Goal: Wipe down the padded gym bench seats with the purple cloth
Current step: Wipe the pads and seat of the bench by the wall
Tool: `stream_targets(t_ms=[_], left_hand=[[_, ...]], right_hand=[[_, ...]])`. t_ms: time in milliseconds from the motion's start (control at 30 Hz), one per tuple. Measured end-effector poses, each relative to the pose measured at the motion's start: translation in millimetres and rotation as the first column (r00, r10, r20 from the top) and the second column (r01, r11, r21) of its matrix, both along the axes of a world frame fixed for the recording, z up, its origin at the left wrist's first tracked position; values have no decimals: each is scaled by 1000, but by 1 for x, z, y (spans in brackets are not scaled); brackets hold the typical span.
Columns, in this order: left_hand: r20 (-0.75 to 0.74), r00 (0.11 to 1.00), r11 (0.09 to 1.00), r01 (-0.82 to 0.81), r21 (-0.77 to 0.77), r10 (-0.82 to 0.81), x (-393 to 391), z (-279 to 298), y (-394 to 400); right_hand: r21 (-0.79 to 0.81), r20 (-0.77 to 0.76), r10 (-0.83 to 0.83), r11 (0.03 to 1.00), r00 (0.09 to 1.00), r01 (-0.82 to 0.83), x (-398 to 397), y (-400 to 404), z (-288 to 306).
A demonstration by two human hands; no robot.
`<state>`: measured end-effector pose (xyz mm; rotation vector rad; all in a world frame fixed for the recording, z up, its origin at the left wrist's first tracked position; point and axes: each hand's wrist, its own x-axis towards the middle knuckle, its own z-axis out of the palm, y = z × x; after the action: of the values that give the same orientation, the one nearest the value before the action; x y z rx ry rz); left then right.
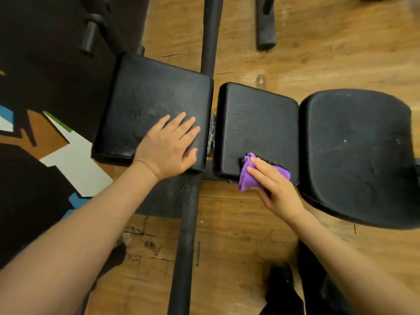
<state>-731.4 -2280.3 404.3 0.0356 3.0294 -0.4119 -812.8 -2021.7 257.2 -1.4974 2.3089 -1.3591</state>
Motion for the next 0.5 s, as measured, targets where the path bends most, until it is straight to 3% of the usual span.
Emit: stream_targets(t_ms=[233, 367, 500], left_hand=[[133, 991, 998, 25, -56, -17, -3, 4, 1], [118, 993, 999, 11, -43, -6, -4, 4, 4], [108, 994, 1000, 4, -30, -1, -4, 3, 5]], right_hand=[[50, 105, -110, 993, 988, 105, -3, 22, -3], [-60, 30, 79, 995, 996, -77, 15, -38, 24], [-74, -9, 189, 979, 982, -189, 16, -58, 30]])
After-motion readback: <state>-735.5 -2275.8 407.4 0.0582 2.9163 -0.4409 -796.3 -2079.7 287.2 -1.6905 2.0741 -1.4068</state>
